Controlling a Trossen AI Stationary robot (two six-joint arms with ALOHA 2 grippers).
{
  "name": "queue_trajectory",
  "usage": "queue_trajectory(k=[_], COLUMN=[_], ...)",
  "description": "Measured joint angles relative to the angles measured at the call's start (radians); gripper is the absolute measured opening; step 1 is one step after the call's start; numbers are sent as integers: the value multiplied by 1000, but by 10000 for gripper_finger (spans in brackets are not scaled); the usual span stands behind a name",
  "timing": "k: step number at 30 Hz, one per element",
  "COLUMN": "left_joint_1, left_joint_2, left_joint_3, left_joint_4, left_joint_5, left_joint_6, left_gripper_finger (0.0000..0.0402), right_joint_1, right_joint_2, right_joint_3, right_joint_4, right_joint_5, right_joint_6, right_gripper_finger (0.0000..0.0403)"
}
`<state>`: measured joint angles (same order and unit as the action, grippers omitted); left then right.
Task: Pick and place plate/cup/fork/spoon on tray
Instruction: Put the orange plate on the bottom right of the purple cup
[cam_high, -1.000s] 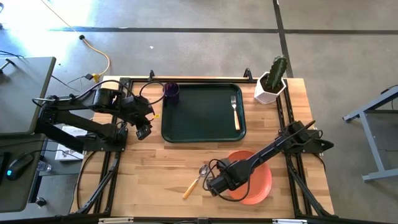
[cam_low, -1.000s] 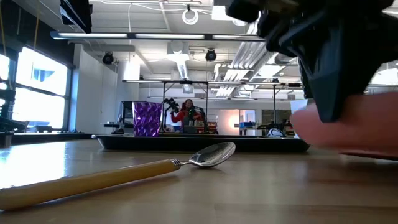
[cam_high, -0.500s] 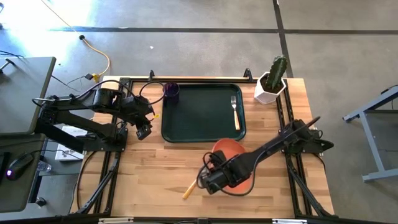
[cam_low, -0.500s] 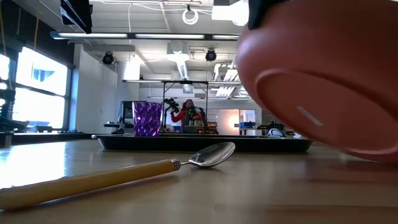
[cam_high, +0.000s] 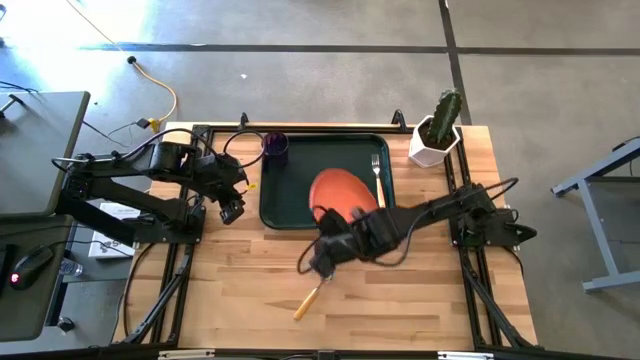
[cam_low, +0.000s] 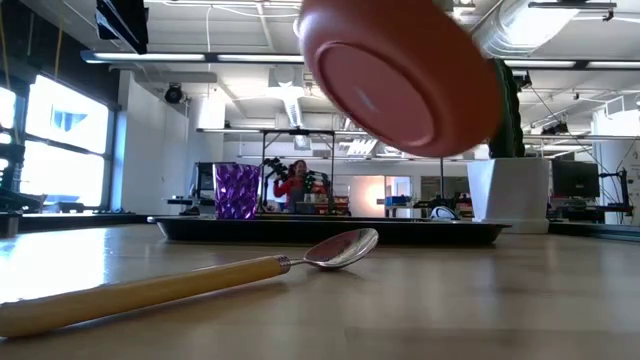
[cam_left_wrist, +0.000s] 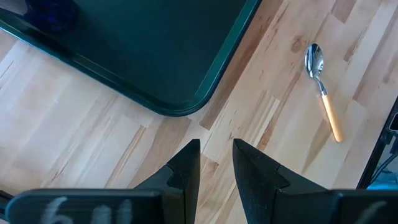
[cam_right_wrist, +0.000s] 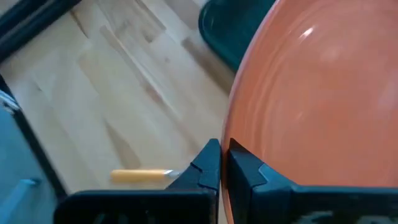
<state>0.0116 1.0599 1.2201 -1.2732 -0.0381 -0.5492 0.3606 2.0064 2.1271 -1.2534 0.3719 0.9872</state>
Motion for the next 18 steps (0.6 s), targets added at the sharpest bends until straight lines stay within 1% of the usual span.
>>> queue_trajectory(k=[5,11,14,18], left_joint_1=[0,0,0,0], left_joint_2=[0,0,0,0], left_joint_3=[0,0,0,0], left_joint_4=[0,0,0,0], left_joint_5=[0,0,0,0], left_joint_6=[-29,-52,-52,-60], left_gripper_finger=[85,85,85,85], right_joint_1=[-80,-146,-167,-194], right_joint_2=[0,5,5,6], right_joint_3=[28,18,-28,-127], right_joint_4=[0,-22,-23,-14], right_joint_5=[1,-3,23,28], right_joint_6=[-340,-678,-780,-794], right_gripper_finger=[1,0,0,0])
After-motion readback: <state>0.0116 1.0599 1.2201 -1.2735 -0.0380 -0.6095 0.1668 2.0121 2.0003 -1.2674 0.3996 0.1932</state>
